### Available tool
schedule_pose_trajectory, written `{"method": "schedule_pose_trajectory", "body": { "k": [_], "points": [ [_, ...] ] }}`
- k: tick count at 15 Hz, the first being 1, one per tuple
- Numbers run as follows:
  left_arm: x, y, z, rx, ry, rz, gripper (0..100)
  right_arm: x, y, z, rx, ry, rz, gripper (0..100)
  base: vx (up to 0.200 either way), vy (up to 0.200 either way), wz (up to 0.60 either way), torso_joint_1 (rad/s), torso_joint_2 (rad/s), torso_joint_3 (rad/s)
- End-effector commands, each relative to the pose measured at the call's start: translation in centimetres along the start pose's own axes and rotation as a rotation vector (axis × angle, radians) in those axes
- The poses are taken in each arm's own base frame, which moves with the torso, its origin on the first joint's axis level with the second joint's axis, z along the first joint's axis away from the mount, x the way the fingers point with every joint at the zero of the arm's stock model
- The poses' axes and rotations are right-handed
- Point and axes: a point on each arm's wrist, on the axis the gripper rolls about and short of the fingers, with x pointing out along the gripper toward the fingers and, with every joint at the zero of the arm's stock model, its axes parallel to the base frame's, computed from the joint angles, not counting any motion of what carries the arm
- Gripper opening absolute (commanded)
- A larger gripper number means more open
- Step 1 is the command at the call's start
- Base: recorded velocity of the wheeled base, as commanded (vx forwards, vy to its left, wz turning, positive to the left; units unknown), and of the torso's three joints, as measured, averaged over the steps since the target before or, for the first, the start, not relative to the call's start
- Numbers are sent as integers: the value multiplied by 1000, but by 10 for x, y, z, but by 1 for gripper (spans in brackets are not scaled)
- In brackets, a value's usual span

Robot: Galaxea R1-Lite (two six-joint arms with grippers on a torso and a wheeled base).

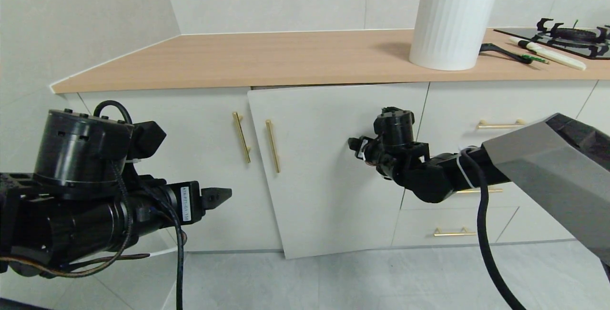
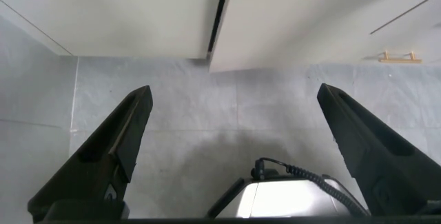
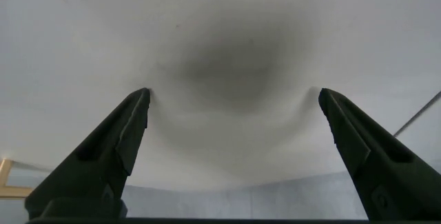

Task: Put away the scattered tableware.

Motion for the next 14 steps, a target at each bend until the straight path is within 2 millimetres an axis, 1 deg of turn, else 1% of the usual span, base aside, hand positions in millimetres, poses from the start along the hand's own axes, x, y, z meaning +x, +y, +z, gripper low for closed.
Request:
{"method": "schedule_pose_trajectory", "body": {
  "k": [1,4,7,8,9,10,11,12,13,14],
  "points": [
    [0,0,0,0,-2,-1,100,9,-3,-2,3,-17,-31,100,0,0,0,0,0,0],
    [0,0,0,-2,0,-1,100,18,-10,0,9,-46,-76,100,0,0,0,0,0,0],
    [0,0,0,-2,0,-1,100,21,-11,2,13,-63,-93,100,0,0,0,0,0,0],
    [0,0,0,-2,0,-1,100,21,-10,2,14,-64,-92,100,0,0,0,0,0,0],
    [0,0,0,-2,-2,-1,100,13,-10,7,11,-59,-85,100,0,0,0,0,0,0],
    [0,0,0,-2,-3,-2,100,-1,-10,11,4,-34,-67,100,0,0,0,0,0,0],
    [0,0,0,-2,-2,-3,100,-22,-7,13,-8,21,-4,100,0,0,0,0,0,0],
    [-1,0,0,-3,-4,-2,100,-54,-11,17,-24,115,105,100,0,0,0,0,0,0],
    [-1,0,0,-3,-4,-4,100,-81,-16,22,-36,190,216,100,0,0,0,0,0,0],
    [-1,0,1,-2,-5,-4,100,-99,-18,30,-56,221,307,100,0,0,0,0,0,0]
  ]
}}
